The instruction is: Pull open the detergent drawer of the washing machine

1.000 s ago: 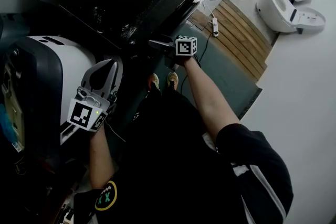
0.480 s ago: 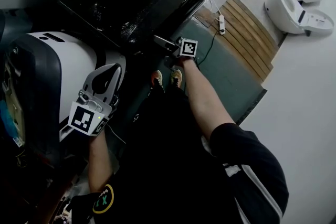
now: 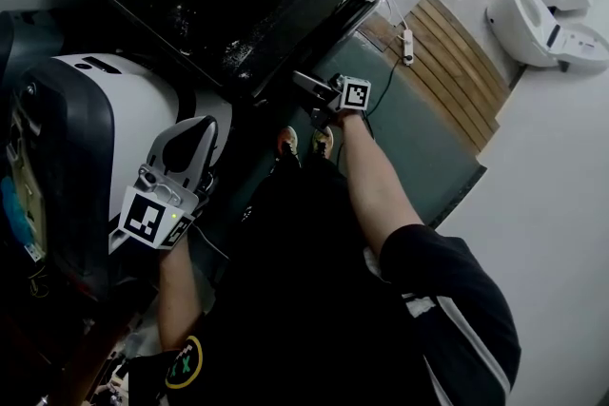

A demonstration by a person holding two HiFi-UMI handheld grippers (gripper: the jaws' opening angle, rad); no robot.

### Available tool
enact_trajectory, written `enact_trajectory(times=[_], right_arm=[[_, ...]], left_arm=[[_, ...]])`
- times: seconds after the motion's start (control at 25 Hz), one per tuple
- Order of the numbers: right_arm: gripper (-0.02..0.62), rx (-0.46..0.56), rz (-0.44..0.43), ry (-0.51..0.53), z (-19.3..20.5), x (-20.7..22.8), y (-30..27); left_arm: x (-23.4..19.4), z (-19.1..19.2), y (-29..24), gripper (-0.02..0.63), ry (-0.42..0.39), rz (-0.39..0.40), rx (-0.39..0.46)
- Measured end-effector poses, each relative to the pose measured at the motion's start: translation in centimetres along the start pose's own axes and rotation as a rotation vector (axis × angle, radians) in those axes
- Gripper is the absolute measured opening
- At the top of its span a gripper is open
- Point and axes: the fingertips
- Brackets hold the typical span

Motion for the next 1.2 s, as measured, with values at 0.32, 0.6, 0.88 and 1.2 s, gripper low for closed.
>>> enact_trajectory(times=[0.32, 0.6, 0.88, 1.2], right_arm=[[0.268, 0.013, -0.013, 0.004, 2.9, -3.5, 9.0], [0.219, 0.008, 0.014, -0.006, 4.1, -4.5, 12.6], [0.2, 0.005, 0.351, 0.157, 3.5, -2.9, 15.2], [0.193, -0.014, 0.582, 0.692, 0.3, -13.7, 13.9]], left_arm=[[-0.3, -0.5, -0.7, 0.018, 0.041, 0.008, 0.038], [1.0, -1.1, -1.6, 0.018, 0.045, 0.042, 0.046], [1.2, -2.3, -2.2, 0.018, 0.024, 0.053, 0.083], [1.0, -4.0, -3.5, 0.018, -0.004, 0.071, 0.157]])
Point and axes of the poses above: the fingertips, and each gripper's own axes: y backward along the fingers, x to its right, z out of its underside, and after that the axes turned 15 degrees about -y, right-handed
